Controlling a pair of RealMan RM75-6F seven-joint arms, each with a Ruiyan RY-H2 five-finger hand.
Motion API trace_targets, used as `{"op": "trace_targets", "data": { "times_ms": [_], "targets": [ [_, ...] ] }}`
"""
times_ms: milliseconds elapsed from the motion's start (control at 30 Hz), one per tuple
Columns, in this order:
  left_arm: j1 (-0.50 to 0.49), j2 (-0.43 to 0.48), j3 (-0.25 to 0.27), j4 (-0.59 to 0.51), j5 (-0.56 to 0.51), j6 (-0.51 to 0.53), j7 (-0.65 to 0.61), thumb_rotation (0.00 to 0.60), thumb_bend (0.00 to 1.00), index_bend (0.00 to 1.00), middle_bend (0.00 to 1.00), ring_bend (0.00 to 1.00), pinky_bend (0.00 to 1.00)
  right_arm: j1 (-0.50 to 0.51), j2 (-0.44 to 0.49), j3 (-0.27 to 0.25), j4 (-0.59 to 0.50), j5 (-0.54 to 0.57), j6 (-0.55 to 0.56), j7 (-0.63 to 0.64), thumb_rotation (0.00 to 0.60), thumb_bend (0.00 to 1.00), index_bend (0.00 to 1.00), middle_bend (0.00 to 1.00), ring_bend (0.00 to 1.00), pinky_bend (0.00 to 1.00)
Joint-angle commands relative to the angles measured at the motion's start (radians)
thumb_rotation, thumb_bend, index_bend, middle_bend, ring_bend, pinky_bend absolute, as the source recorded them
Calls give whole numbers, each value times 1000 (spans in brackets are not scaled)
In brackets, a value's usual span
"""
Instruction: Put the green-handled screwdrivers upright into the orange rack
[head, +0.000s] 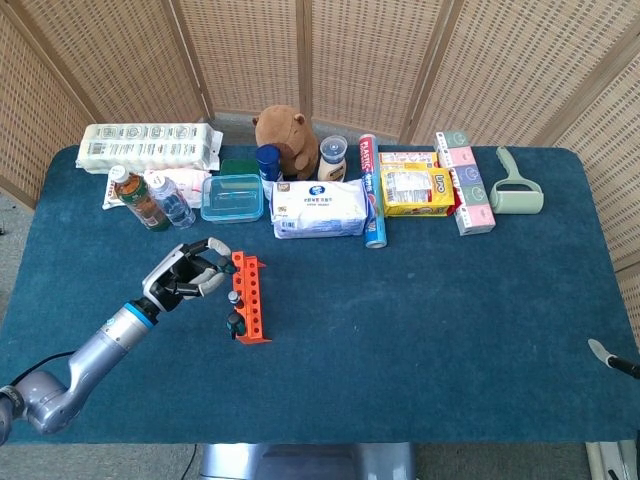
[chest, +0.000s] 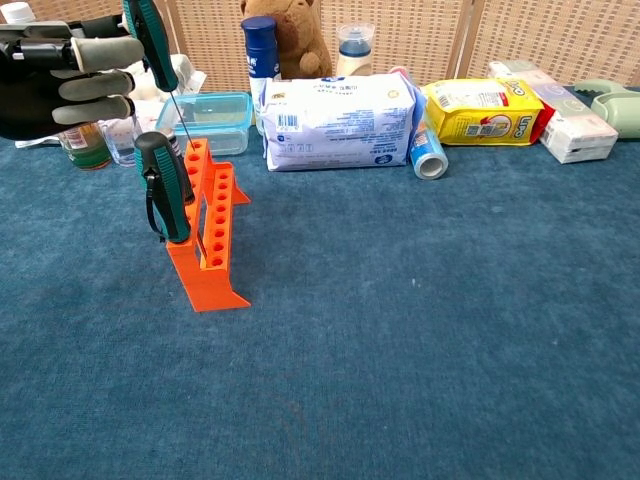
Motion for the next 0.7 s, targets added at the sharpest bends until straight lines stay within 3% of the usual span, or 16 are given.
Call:
{"op": "trace_targets", "data": {
  "times_ms": [33,700],
  "targets": [
    [-3,4,11,1,-5,10,-5,600,498,561,962,970,995,0,1,-1,-1,-1,-3,0,600,86,74,60,0,0],
    [-35,-13,70,30,-26,31,-27,600,497,561,962,970,995,-1,6,0,-6,-1,-7,9,600,85,74,60,0,0]
  ]
}}
